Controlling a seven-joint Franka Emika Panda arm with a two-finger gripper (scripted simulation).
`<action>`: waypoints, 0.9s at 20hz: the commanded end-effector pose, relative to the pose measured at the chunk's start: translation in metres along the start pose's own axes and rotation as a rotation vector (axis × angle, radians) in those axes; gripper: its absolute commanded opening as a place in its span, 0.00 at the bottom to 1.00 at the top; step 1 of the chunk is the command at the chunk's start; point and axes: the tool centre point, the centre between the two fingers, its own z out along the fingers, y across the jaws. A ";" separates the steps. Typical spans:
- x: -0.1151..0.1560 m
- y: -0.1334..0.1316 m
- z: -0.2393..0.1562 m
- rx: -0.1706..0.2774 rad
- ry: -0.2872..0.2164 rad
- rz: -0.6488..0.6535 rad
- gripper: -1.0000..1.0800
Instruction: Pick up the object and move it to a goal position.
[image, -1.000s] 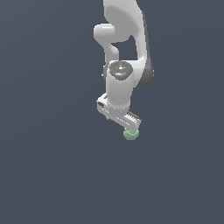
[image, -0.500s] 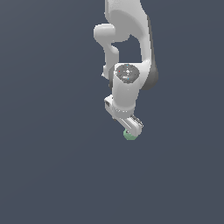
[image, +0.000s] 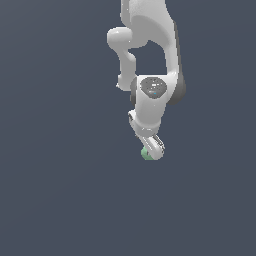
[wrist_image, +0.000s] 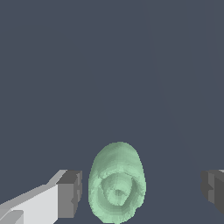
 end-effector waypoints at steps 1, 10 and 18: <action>-0.005 -0.002 0.002 0.000 0.000 0.060 0.96; -0.022 -0.010 0.011 0.002 0.001 0.268 0.96; -0.032 -0.014 0.016 0.003 0.002 0.391 0.96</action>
